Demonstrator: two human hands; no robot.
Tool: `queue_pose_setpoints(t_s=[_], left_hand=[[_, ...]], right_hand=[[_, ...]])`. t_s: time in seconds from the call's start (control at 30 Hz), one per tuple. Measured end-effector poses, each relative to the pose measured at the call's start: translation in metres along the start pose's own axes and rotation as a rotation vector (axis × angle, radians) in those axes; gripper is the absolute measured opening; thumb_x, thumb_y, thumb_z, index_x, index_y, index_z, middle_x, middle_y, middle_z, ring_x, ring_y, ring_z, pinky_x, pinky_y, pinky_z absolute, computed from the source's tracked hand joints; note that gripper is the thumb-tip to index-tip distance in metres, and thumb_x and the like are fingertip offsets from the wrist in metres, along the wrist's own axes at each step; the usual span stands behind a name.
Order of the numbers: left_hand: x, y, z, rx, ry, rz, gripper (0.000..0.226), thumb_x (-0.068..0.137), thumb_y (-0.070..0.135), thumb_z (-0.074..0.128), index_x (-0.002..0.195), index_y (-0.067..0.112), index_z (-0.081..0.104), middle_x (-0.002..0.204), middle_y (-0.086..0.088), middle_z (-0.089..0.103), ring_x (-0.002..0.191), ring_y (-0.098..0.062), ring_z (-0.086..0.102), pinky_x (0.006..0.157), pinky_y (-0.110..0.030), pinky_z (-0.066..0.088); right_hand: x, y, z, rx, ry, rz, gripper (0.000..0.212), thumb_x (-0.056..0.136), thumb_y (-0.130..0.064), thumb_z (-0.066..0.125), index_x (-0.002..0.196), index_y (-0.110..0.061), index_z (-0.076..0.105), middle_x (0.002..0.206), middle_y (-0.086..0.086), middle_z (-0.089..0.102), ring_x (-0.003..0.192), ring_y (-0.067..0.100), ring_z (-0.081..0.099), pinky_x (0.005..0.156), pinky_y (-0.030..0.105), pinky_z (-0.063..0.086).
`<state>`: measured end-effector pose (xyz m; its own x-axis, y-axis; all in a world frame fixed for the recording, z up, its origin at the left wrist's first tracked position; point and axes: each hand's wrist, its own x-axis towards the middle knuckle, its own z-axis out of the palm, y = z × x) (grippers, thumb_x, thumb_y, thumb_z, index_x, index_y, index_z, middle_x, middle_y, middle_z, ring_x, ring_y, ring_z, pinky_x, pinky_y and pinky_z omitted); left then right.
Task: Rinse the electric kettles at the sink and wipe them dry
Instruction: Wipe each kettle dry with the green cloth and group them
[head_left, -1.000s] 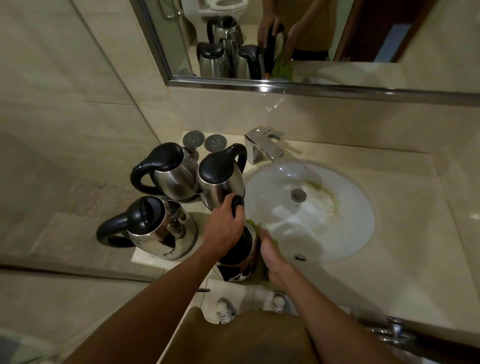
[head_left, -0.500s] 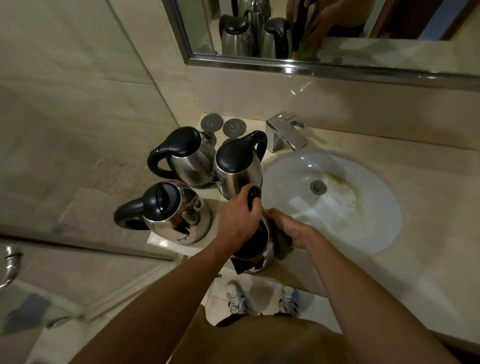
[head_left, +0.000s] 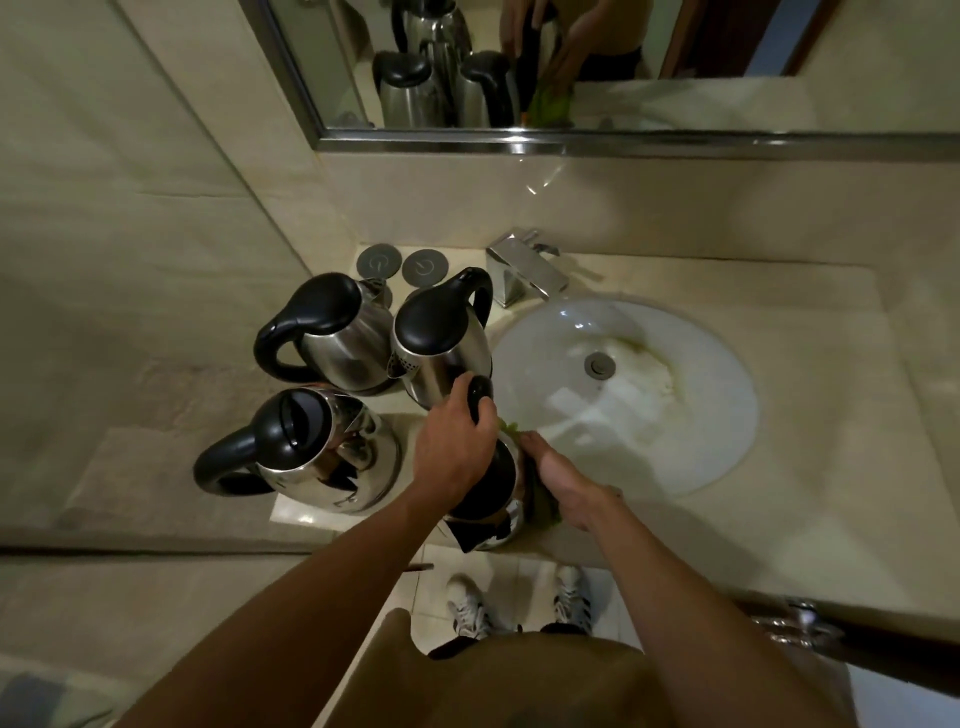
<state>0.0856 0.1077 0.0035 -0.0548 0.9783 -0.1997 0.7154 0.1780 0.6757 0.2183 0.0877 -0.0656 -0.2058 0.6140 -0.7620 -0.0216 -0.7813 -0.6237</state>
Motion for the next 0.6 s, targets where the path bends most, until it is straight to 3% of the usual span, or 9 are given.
queue_pose_setpoints(t_s=[0.2, 0.27, 0.4, 0.47, 0.5, 0.6], left_hand=[[0.0, -0.001, -0.001, -0.002, -0.034, -0.014, 0.046, 0.099, 0.037, 0.038, 0.144, 0.025, 0.035, 0.12, -0.006, 0.062, 0.097, -0.02, 0.06, 0.085, -0.038, 0.052], [0.0, -0.003, -0.001, 0.001, -0.027, -0.003, 0.044, 0.101, 0.034, 0.039, 0.142, 0.023, 0.037, 0.119, -0.006, 0.06, 0.093, -0.017, 0.055, 0.08, -0.033, 0.045], [-0.001, -0.004, -0.003, -0.024, -0.05, 0.005, 0.041, 0.101, 0.033, 0.039, 0.14, 0.022, 0.039, 0.113, -0.003, 0.058, 0.089, -0.015, 0.051, 0.078, -0.031, 0.039], [-0.001, -0.004, -0.003, -0.012, -0.052, 0.018, 0.042, 0.102, 0.032, 0.039, 0.142, 0.02, 0.039, 0.112, -0.004, 0.054, 0.09, -0.014, 0.047, 0.079, -0.031, 0.038], [-0.001, -0.004, -0.004, -0.006, -0.05, 0.019, 0.042, 0.102, 0.032, 0.039, 0.142, 0.019, 0.039, 0.11, -0.003, 0.053, 0.091, -0.014, 0.046, 0.08, -0.031, 0.037], [0.0, -0.006, -0.004, 0.004, -0.053, 0.023, 0.041, 0.102, 0.031, 0.039, 0.141, 0.019, 0.04, 0.106, -0.002, 0.051, 0.089, -0.016, 0.046, 0.079, -0.032, 0.036]], right_hand=[[-0.013, 0.045, 0.02, 0.352, 0.106, 0.008, 0.058, 0.096, -0.069, 0.034, 0.127, -0.028, 0.062, 0.124, 0.009, 0.068, 0.114, 0.026, 0.064, 0.105, 0.049, 0.048], [-0.018, 0.053, 0.029, 0.435, 0.137, 0.001, 0.061, 0.094, -0.072, 0.033, 0.128, -0.03, 0.062, 0.119, 0.005, 0.071, 0.113, 0.024, 0.065, 0.104, 0.048, 0.048], [-0.025, 0.063, 0.044, 0.57, 0.202, -0.038, 0.058, 0.1, -0.065, 0.027, 0.119, -0.028, 0.067, 0.108, 0.002, 0.075, 0.1, 0.018, 0.068, 0.084, 0.035, 0.054], [-0.028, 0.072, 0.053, 0.638, 0.233, -0.054, 0.057, 0.1, -0.065, 0.027, 0.103, -0.028, 0.071, 0.101, 0.002, 0.075, 0.096, 0.017, 0.066, 0.092, 0.038, 0.05], [-0.029, 0.076, 0.058, 0.672, 0.249, -0.069, 0.056, 0.1, -0.063, 0.028, 0.104, -0.028, 0.071, 0.105, 0.002, 0.074, 0.098, 0.017, 0.065, 0.097, 0.04, 0.049], [-0.028, 0.084, 0.072, 0.759, 0.28, -0.107, 0.057, 0.1, -0.062, 0.03, 0.132, -0.026, 0.061, 0.119, 0.004, 0.072, 0.112, 0.02, 0.064, 0.097, 0.04, 0.051]])
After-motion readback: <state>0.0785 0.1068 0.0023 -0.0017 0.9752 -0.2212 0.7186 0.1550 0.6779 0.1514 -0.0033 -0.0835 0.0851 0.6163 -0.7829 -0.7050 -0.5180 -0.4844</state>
